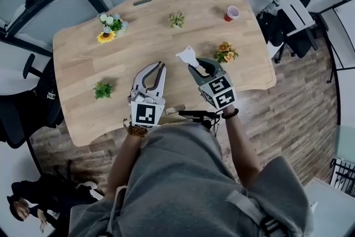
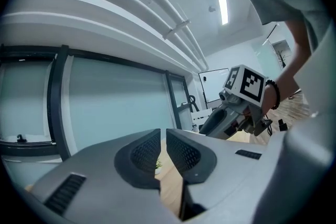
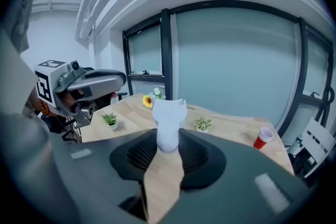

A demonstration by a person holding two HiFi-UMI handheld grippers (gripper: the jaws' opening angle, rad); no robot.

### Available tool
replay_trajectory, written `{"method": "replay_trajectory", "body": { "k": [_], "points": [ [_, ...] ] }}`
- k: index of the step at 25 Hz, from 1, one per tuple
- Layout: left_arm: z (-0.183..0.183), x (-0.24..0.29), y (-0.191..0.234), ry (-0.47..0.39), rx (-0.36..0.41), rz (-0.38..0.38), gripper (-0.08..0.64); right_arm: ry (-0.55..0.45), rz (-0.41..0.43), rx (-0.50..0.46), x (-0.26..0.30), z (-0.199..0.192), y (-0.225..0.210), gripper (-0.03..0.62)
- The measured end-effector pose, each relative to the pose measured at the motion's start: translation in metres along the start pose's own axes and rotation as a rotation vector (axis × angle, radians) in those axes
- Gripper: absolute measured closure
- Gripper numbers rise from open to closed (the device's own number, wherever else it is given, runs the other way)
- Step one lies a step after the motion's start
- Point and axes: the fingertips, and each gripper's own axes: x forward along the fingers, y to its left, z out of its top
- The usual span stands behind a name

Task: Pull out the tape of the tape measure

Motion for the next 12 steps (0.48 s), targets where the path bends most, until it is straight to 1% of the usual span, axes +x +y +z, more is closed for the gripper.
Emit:
{"method": "replay_trajectory", "body": {
  "k": [4, 7, 12],
  "points": [
    [0.003, 0.007, -0.006, -0.01, 0.02, -0.025, 0.509, -0.007, 0.009, -0.035, -0.016, 0.016, 0.008, 0.459],
    [0.006, 0.01, -0.008, -0.018, 0.03, -0.037, 0.503, -0.022, 0.013, -0.071, -0.024, 0.025, 0.016, 0.459],
    [0.007, 0.009, -0.016, -0.026, 0.047, -0.058, 0.5, -0.047, 0.024, -0.088, -0.029, 0.035, 0.025, 0.459]
  ]
}}
